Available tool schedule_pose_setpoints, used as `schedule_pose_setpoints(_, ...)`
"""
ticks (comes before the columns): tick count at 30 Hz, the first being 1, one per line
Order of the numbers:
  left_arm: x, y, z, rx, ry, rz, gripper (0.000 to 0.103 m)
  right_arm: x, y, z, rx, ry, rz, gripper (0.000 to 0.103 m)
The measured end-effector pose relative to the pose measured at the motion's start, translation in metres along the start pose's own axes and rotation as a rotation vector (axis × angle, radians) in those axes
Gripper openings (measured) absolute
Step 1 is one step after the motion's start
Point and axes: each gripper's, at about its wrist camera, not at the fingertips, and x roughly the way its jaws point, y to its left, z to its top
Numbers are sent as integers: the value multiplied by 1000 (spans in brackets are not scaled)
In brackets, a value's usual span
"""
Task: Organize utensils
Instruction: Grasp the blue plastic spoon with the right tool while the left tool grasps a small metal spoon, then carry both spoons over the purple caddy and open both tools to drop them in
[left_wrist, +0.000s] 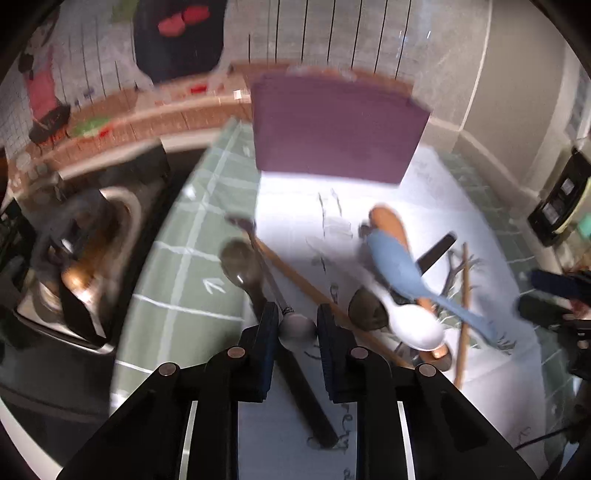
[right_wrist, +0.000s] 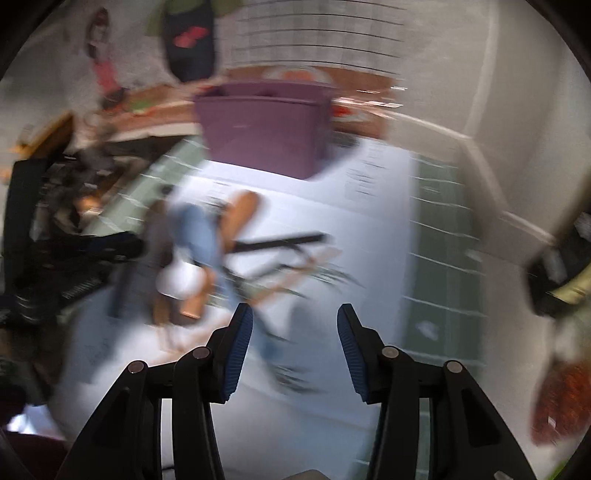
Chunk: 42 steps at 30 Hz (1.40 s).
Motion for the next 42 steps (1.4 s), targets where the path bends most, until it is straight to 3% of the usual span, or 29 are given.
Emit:
schedule_pose_setpoints(2,-25,8,7,3,-37,-3,22,6,12,14,-61,-25,80,47)
schedule_pose_setpoints(7,-71,32,24,-37,-64,-37,22,37,51,43,-228,-29,162,47)
schedule_pose_setpoints(11,-85,47,28,-81,-52,-51,22,66,78,53,-315,0,129,47)
schedule_pose_setpoints(16,-103,59,29,-115,-52,-79,22,92,77,61,-284,50,79,45)
schedule_pose_setpoints(19,-107,63,30,-129,-34,-108,22,91,73,61,-247,60,86,33)
schedule_pose_setpoints(28,-118,58,50,-106,-25,-243,22,22,46,57,-49,-22,122,32)
schedule_pose_setpoints(34,-139,47,98,-52,-94,-318,22,-42,33,75,50,-173,98,32)
schedule_pose_setpoints(39,-178,42,180,-26,-282,-381,22,-127,33,146,23,-419,32,32)
schedule_pose_setpoints(42,-177,43,228,-51,-360,-421,22,-158,26,199,10,-507,-5,32)
